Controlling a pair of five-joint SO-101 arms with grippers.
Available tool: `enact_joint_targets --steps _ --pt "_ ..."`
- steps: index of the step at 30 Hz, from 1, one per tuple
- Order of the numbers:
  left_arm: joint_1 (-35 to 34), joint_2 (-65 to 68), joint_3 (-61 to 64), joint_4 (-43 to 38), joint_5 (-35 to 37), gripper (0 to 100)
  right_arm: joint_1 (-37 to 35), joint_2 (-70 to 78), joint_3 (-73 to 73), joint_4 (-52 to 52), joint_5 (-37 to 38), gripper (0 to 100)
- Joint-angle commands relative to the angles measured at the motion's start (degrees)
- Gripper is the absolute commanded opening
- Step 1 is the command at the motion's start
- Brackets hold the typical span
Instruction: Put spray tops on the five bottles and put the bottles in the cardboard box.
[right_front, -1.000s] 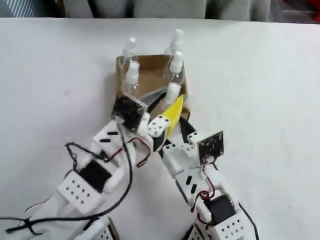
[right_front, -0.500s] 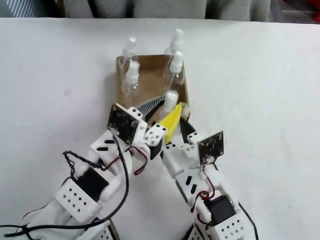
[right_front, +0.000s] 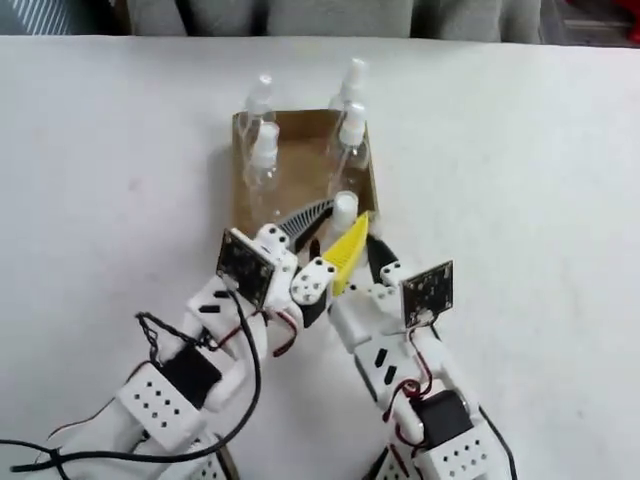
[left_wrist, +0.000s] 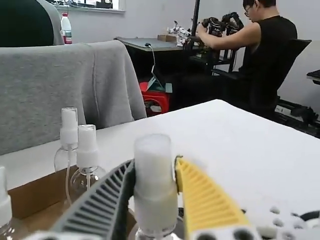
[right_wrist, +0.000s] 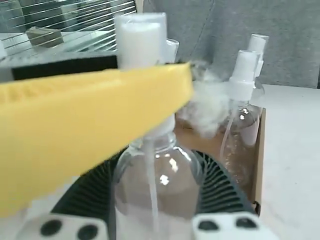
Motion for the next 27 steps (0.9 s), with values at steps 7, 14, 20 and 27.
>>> enact_joint_targets --steps 7,14,20,27 --pt "1.01 -0.84 0.44 0.09 0.26 22 1.98 -0.66 0.35 -2.07 -0.7 1.5" --pt "0.31 -0.84 0.0 0.09 0.0 23 1.98 -0.66 0.35 -2.07 -0.7 1.5" --pt "-2.51 -1.27 -1.41 0.18 0.0 23 2.07 -0.57 0.35 -2.15 -0.53 1.5" --pt "-0.57 -16.57 -1.14 9.23 0.26 23 2.07 -0.57 0.35 -2.07 -0.44 1.5"
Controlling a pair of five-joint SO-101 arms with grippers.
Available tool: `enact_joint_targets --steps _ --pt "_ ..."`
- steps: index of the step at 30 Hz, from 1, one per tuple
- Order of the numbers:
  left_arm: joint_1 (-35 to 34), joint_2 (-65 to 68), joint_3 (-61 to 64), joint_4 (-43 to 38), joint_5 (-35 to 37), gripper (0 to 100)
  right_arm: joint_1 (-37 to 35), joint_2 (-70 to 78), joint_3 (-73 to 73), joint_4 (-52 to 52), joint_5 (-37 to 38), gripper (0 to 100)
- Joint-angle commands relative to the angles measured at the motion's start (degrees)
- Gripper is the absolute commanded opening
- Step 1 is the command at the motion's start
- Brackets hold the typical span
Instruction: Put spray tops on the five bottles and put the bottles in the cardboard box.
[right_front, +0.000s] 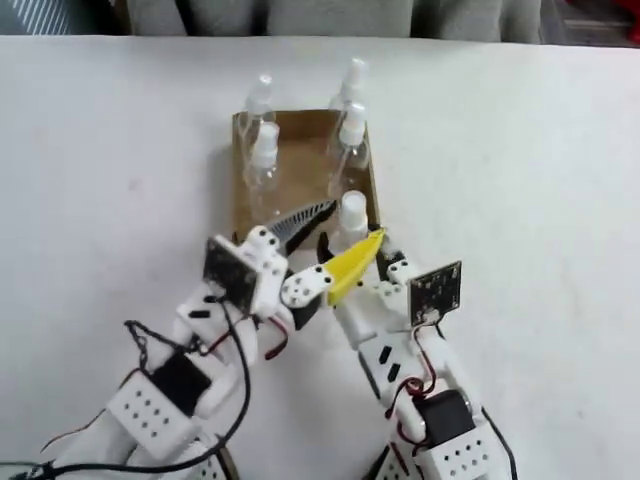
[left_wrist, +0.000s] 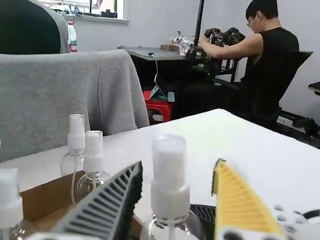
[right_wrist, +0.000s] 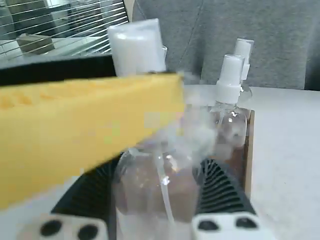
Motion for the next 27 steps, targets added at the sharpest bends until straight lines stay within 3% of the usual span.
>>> enact_joint_targets --steps 1,6,9,11,13,23,27 --pt "1.1 -11.91 -2.02 6.77 0.26 23 0.66 -0.48 0.35 -1.98 -0.18 1.5" --pt "0.92 -27.38 -1.67 20.31 0.35 22 2.86 -0.48 0.18 -2.33 0.0 1.5" --pt "0.92 -32.13 -0.18 26.64 0.35 10 6.11 -0.48 -1.93 -2.15 -0.26 1.5" --pt "1.01 -33.01 1.76 26.73 0.35 1 6.9 -0.48 -3.87 -1.98 -0.26 1.5" --pt "1.1 -33.01 3.43 26.81 0.35 5 7.34 -0.48 -5.71 -2.24 -0.18 1.5" --pt "11.47 -33.01 11.69 26.46 0.0 2 7.52 -0.4 -16.62 -1.19 0.09 1.5" --pt "11.12 -33.01 16.88 18.29 0.0 2 7.08 -0.4 -20.84 2.95 -0.26 1.5"
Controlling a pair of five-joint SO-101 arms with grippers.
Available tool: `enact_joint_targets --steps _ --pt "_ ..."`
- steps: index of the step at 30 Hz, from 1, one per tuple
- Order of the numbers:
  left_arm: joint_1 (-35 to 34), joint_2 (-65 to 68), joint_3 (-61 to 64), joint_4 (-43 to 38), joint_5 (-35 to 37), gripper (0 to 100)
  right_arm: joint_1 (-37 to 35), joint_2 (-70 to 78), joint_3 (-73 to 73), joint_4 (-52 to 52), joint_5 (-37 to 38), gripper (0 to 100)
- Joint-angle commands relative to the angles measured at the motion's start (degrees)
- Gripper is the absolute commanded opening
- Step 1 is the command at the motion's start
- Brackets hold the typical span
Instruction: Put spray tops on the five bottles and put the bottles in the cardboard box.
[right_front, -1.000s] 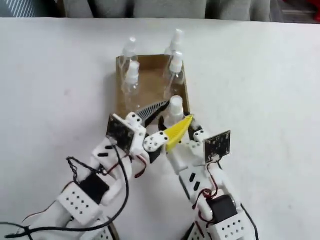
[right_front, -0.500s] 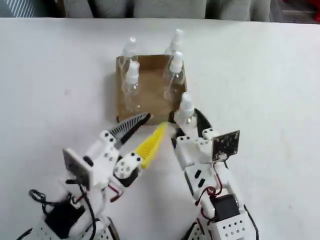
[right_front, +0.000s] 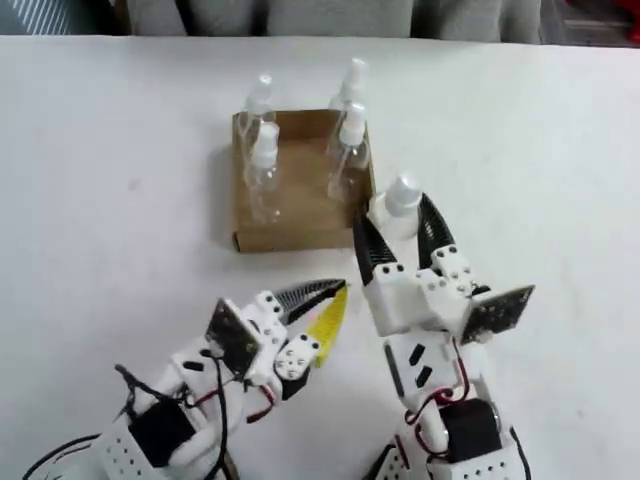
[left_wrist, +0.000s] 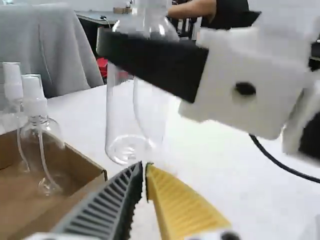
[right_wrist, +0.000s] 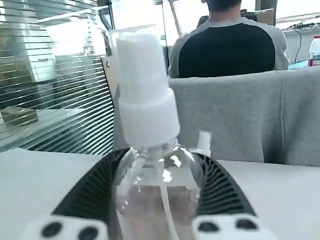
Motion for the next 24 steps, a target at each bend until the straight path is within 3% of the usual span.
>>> enact_joint_targets --steps 1,8,24 --pt "0.66 -0.75 3.43 -8.44 0.0 2 -0.13 -0.31 -5.89 3.03 -0.35 1.5" --pt "1.63 -0.75 4.4 -11.43 0.35 2 -6.9 -0.31 -6.77 8.04 -1.58 1.5" --pt "4.44 -0.66 4.4 -11.52 0.18 2 -11.21 -0.31 -5.89 8.4 -2.73 1.5"
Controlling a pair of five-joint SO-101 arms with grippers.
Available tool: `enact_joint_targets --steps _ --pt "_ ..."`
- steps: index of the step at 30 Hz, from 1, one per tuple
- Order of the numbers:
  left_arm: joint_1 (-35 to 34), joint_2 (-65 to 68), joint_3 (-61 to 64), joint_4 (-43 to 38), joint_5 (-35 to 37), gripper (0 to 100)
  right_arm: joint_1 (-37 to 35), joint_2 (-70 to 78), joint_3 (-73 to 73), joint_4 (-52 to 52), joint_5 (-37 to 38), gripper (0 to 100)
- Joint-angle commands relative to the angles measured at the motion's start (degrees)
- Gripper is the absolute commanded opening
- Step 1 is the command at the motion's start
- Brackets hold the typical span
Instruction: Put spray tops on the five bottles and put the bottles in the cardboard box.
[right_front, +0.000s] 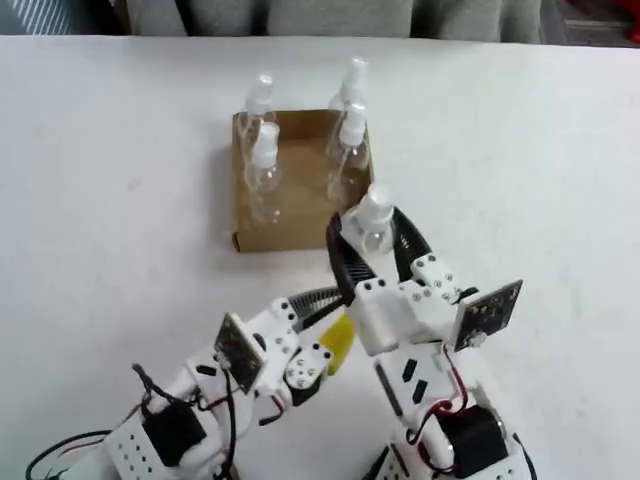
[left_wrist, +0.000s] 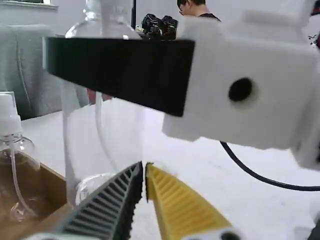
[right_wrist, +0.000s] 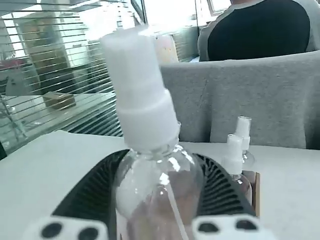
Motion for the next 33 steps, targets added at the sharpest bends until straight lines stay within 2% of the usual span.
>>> enact_joint_targets --steps 1,10,17,21,25,29,33 --pt "0.57 -0.75 -0.09 -1.93 0.09 2 -1.98 -0.22 -2.02 0.31 -0.53 1.5" --pt "-3.56 1.89 -0.97 -4.31 0.35 2 -2.33 -0.22 -2.29 1.89 -0.44 1.5" --pt "-3.21 22.37 -9.05 -9.76 0.44 2 -0.57 -0.22 -1.93 1.8 -0.18 1.5" --pt "-3.3 29.05 -10.11 -13.89 0.44 2 1.63 -0.22 -0.79 1.54 -0.26 1.5" --pt "-2.42 28.35 -9.85 -13.45 0.44 2 1.54 -0.22 -0.79 1.45 -0.18 1.5" --pt "-0.66 24.75 -9.76 -8.97 0.35 2 1.89 -0.22 -0.79 1.45 -0.18 1.5" --pt "-1.98 21.76 -9.41 -7.12 0.35 2 1.89 -0.22 -0.79 1.8 -0.09 1.5"
